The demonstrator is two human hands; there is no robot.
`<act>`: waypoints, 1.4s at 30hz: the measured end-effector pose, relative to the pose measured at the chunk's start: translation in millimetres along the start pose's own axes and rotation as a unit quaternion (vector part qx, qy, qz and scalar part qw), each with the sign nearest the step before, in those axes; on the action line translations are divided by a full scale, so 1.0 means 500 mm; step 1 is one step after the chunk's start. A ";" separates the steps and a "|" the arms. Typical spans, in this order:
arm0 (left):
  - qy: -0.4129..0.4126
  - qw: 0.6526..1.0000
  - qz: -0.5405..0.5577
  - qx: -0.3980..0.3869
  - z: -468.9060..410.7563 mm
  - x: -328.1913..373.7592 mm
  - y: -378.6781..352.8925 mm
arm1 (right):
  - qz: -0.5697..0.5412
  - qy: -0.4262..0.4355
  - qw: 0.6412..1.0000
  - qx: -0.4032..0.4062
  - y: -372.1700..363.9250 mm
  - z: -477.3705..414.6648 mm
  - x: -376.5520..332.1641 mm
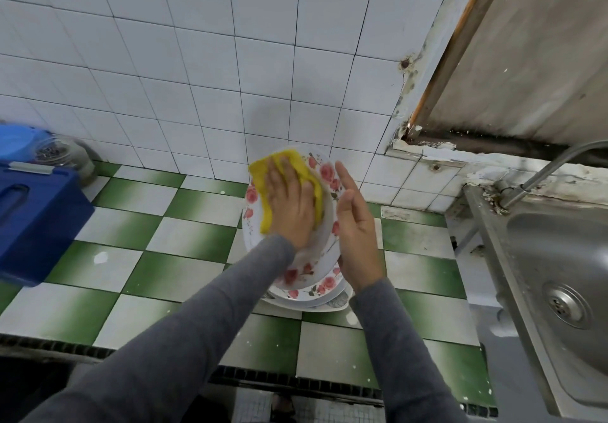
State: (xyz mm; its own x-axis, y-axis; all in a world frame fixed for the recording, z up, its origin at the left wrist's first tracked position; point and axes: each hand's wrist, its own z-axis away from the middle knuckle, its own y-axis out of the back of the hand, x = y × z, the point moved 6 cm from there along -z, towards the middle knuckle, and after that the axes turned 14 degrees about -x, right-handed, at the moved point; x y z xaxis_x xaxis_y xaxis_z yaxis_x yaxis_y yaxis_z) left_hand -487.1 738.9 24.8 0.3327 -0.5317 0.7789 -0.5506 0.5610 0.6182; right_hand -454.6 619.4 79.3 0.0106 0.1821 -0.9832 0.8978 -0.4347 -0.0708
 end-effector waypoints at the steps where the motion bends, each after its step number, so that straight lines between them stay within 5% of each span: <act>1: 0.074 0.996 0.035 0.026 -0.017 -0.019 0.017 | 0.002 0.001 1.000 -0.005 -0.008 0.004 0.002; 3: 0.114 0.992 0.043 0.031 -0.028 -0.026 0.023 | -0.001 0.010 1.000 -0.002 -0.017 0.005 0.002; 6: -0.058 0.998 0.010 0.018 0.010 0.047 0.004 | -0.011 0.013 1.000 0.006 -0.013 -0.014 -0.005; 9: -0.137 0.990 0.000 0.012 0.026 0.078 0.009 | -0.008 0.011 1.000 0.001 -0.003 -0.028 -0.014; 14: -0.023 0.998 0.027 0.052 -0.024 0.045 0.061 | 0.013 0.014 0.999 -0.028 -0.012 -0.022 -0.017; 22: -0.106 0.993 -0.050 -0.030 0.015 0.067 0.011 | -0.021 0.001 1.000 0.003 0.005 -0.032 -0.004; 29: 0.086 0.984 -0.138 -0.077 -0.053 -0.010 0.048 | -0.109 0.052 0.986 0.118 0.032 -0.028 -0.010; 37: -0.081 0.973 -0.046 -0.211 0.036 0.046 -0.027 | -0.002 0.115 0.981 0.156 0.119 -0.065 -0.086; 42: -0.123 0.970 0.095 -0.184 0.078 0.121 -0.058 | -0.015 0.105 0.982 0.153 0.111 -0.074 -0.061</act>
State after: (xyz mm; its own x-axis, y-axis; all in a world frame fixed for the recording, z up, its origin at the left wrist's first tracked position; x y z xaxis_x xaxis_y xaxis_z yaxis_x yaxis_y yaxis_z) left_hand -480.7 665.6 49.8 0.0341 -0.5062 0.8617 -0.2577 0.8286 0.4970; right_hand -388.7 622.2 111.5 0.1060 0.3637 -0.9255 0.7250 -0.6653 -0.1784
